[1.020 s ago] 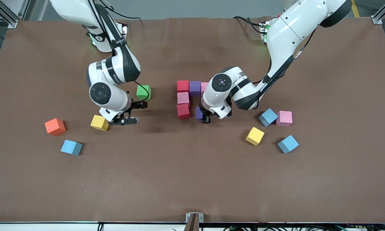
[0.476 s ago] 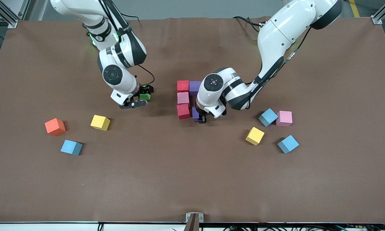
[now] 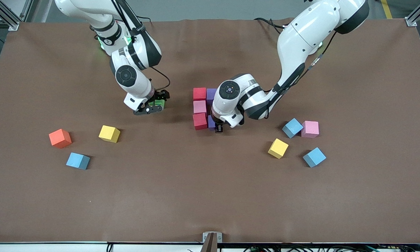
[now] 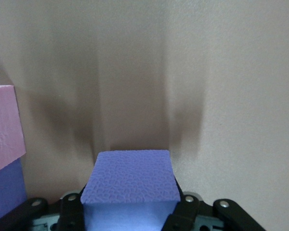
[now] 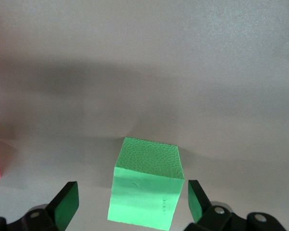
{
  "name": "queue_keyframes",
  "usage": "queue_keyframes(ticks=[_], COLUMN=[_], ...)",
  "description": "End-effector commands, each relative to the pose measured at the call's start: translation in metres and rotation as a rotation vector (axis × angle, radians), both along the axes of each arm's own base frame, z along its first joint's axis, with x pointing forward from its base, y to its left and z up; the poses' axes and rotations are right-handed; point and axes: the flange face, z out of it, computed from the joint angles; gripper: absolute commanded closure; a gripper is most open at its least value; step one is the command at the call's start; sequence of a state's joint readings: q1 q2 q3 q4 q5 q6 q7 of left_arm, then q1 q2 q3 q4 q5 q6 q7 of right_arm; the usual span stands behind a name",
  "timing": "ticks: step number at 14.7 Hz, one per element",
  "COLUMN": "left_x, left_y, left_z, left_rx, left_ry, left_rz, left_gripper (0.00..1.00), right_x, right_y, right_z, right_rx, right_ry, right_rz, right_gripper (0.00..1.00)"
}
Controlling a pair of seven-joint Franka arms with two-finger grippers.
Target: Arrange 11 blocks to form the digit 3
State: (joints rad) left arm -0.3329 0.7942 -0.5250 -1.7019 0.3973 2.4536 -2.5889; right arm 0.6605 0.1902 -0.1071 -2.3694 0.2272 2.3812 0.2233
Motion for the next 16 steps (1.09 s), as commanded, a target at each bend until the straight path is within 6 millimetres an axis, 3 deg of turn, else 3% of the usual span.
queue_keyframes(ticks=[1,12,14,16], left_x=[-0.002,0.0,0.0,0.0], left_y=[-0.007,-0.009,-0.009,-0.008], left_z=[0.0,0.004,0.003,0.003], left_rx=[-0.01,-0.038,-0.037,-0.036], left_ry=[-0.033,-0.056,-0.055,-0.054], left_rz=[-0.005,-0.017,-0.018,-0.016], left_gripper=[0.82,0.77,0.69,0.45], right_x=[-0.007,-0.012,-0.011,-0.011], right_y=[-0.006,-0.009,-0.011,-0.011], right_z=[0.005,-0.009,-0.009,-0.013], right_rx=[0.0,-0.012,-0.013,-0.016], right_ry=[-0.013,-0.003,-0.003,0.0], right_rz=[0.005,0.007,0.002,0.0], right_gripper=[0.0,0.0,0.0,0.0])
